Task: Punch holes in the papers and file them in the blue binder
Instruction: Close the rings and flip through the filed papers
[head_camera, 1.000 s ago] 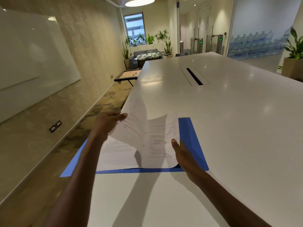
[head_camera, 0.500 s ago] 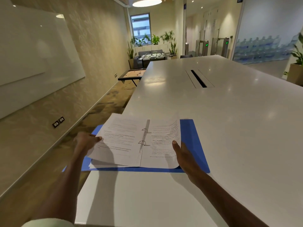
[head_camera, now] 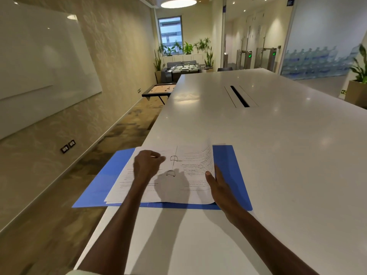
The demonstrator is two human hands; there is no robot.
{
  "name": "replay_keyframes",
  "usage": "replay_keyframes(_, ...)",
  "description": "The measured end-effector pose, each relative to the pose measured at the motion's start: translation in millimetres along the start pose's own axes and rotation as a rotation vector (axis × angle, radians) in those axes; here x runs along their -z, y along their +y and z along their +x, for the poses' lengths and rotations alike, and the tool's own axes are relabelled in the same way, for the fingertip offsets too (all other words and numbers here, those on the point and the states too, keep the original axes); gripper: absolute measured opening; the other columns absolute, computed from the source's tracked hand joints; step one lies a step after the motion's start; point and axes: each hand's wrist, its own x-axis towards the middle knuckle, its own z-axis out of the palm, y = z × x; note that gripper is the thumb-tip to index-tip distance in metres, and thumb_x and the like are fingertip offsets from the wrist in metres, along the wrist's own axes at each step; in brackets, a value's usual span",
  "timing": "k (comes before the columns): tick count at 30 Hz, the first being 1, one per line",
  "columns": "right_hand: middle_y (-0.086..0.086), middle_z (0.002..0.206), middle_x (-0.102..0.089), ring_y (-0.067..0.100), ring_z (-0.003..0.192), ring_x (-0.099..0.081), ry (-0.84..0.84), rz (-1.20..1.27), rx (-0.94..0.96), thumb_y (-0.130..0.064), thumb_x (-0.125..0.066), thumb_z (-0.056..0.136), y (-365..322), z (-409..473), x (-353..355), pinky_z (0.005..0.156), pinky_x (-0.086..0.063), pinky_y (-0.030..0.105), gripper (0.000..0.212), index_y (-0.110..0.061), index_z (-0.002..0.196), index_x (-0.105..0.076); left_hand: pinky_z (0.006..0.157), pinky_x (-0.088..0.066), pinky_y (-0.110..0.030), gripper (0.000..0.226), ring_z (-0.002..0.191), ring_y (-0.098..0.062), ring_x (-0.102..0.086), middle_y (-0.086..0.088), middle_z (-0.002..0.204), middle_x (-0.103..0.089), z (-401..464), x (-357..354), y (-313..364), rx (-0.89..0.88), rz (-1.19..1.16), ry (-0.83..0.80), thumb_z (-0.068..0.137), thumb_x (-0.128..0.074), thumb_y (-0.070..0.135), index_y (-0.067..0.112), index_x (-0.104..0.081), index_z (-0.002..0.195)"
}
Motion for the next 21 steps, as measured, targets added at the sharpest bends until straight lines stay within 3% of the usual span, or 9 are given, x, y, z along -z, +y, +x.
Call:
replay_keyframes(4,-0.006,0.147,-0.043,0.014,0.121,-0.049,-0.007,-0.054,-0.004,-0.048,-0.034,0.099,-9.8,-6.5,0.7,0.097,-0.04,0.027,0.061,-0.035,0.153,-0.009,0.067,-0.055,-0.026,0.03,0.073,-0.014,-0.072,0.0,0.078,-0.075,-24.7,-36.2,36.7,-0.072,-0.117,-0.208,0.083,-0.071,0.043,0.015,-0.078,0.087)
replay_keyframes(6,-0.006,0.155,-0.031,0.022,0.14,-0.033,-0.001,-0.101,-0.011,-0.048,-0.036,0.099,-11.2,-5.9,-0.2,0.11,-0.029,0.034,0.063,-0.033,0.154,-0.008,0.072,-0.058,-0.029,0.035,0.071,-0.012,-0.073,0.001,0.076,-0.076,-36.9,-52.7,49.7,-0.063,-0.184,-0.301,0.08,-0.071,0.049,0.014,-0.077,0.082)
replay_keyframes(8,-0.005,0.16,-0.022,0.027,0.147,-0.022,0.006,-0.167,-0.003,-0.05,-0.039,0.097,-9.8,-2.4,-2.4,0.117,-0.019,0.044,0.067,-0.033,0.154,-0.007,0.074,-0.06,-0.032,0.037,0.07,-0.015,-0.074,-0.002,0.073,-0.076,-46.5,-65.0,59.4,-0.042,-0.245,-0.358,0.077,-0.075,0.047,0.011,-0.078,0.079)
replay_keyframes(14,0.005,0.142,-0.051,0.027,0.131,-0.047,0.027,-0.214,-0.02,-0.042,-0.044,0.099,-10.6,0.4,-7.3,0.111,-0.037,0.046,0.058,-0.023,0.151,-0.024,0.069,-0.058,-0.031,0.027,0.071,-0.026,-0.072,-0.016,0.08,-0.075,-55.8,-81.3,64.3,0.008,-0.275,-0.44,0.075,-0.081,0.028,0.003,-0.078,0.084)
replay_keyframes(17,0.005,0.146,-0.046,0.027,0.134,-0.044,0.011,-0.212,-0.031,-0.041,-0.041,0.1,-12.7,-1.5,-5.8,0.113,-0.036,0.045,0.056,-0.024,0.15,-0.025,0.068,-0.055,-0.029,0.028,0.067,-0.022,-0.065,-0.019,0.084,-0.073,-56.4,-79.9,64.2,0.074,-0.324,-0.459,0.077,-0.08,0.021,-0.002,-0.076,0.091)
replay_keyframes(21,0.003,0.157,-0.027,0.028,0.144,-0.024,-0.036,-0.189,-0.071,-0.041,-0.037,0.102,-15.1,-2.9,-2.1,0.115,-0.025,0.042,0.059,-0.025,0.153,-0.013,0.071,-0.057,-0.03,0.022,0.068,-0.02,-0.065,-0.017,0.083,-0.071,-55.1,-78.1,62.6,0.148,-0.356,-0.459,0.076,-0.081,0.014,-0.002,-0.074,0.089)
